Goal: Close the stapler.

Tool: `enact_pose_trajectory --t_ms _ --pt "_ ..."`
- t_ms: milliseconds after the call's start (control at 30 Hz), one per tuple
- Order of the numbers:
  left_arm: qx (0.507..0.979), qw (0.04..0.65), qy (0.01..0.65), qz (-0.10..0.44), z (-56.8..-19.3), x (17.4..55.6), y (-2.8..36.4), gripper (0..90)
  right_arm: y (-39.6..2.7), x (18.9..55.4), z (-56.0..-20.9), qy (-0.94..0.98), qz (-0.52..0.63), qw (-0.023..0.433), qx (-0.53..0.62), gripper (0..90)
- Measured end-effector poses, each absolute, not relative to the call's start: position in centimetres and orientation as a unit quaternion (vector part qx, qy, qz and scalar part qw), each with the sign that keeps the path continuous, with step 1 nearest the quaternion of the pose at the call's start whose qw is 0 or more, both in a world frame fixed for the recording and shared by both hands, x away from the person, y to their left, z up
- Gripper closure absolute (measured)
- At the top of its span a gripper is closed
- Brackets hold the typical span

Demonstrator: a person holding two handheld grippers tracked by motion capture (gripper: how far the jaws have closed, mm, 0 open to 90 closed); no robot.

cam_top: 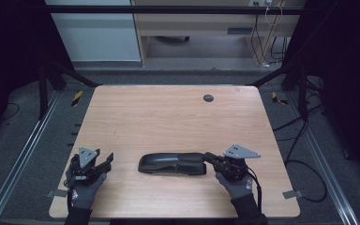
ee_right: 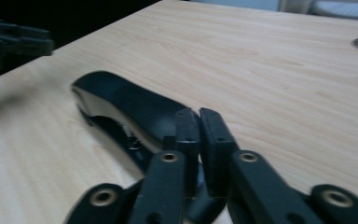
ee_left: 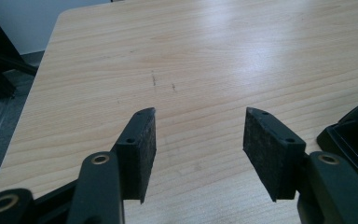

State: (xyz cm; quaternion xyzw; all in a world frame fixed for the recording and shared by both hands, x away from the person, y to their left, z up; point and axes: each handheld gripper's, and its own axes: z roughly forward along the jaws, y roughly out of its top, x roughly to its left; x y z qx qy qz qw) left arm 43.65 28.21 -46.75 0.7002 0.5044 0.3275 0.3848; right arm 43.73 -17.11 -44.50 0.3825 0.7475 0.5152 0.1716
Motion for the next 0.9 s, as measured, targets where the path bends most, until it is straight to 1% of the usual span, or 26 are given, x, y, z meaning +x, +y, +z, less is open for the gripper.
enact_pose_trajectory --t_ms 133,167,233,367,433,700,900 --pt "0.702 0.385 0.504 0.324 -46.7 43.7 28.2 42.9 -18.6 44.1 -44.5 0.731 0.514 0.187 0.408 77.4" --pt "0.704 0.384 0.504 0.321 -46.7 43.7 28.3 42.4 -19.3 44.2 -44.6 0.723 0.513 0.193 0.42 73.3" --pt "0.706 0.382 0.505 0.318 -46.8 43.8 28.3 41.6 -20.2 44.3 -44.8 0.717 0.508 0.209 0.43 68.2" --pt "0.711 0.376 0.507 0.309 -47.0 44.0 28.4 40.2 -21.9 44.2 -46.0 0.71 0.482 0.241 0.454 52.1" --pt "0.714 0.375 0.507 0.305 -47.1 44.1 28.5 39.4 -22.7 44.3 -46.5 0.711 0.468 0.239 0.466 45.9" --pt "0.737 0.354 0.503 0.28 -47.8 44.7 28.9 35.8 -25.8 44.4 -48.7 0.709 0.414 0.245 0.516 36.8" --pt "0.742 0.342 0.508 0.273 -47.9 44.8 29.5 33.3 -27.3 44.2 -49.4 0.707 0.388 0.255 0.533 33.7"
